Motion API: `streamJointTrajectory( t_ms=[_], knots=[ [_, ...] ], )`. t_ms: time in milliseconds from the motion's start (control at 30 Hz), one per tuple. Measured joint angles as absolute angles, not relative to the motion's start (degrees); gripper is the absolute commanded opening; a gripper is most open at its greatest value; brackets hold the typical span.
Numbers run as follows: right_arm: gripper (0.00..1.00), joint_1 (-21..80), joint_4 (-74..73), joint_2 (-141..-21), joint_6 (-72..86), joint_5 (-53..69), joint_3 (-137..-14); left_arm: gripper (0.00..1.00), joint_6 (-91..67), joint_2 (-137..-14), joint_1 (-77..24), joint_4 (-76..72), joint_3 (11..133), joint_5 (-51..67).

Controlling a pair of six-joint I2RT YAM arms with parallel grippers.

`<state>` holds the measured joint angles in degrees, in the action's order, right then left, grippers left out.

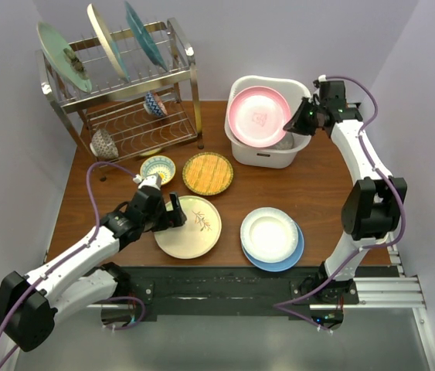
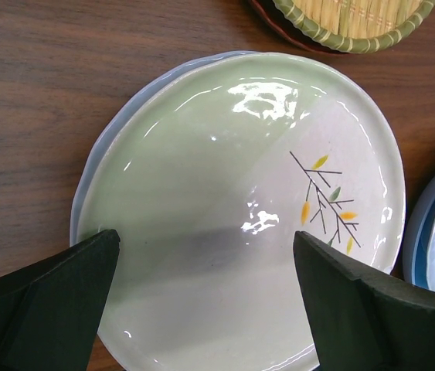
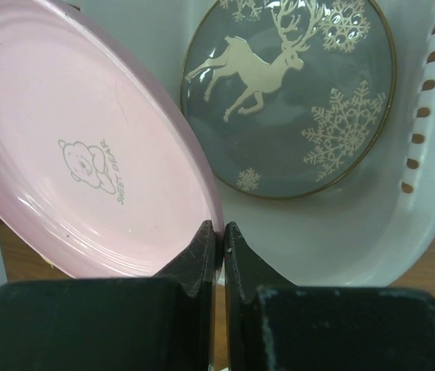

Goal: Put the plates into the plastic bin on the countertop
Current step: Place the plate in the plastic bin.

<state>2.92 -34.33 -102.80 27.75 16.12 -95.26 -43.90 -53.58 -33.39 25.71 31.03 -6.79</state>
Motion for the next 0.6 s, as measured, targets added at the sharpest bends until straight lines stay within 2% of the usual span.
streamJointTrajectory(
  t_ms=[600],
  knots=[
    [0.0, 1.8, -31.6, -104.1, 28.9, 14.5, -95.6, 1.0, -43.3, -53.3, -33.4, 25.3, 30.7, -6.4]
  ],
)
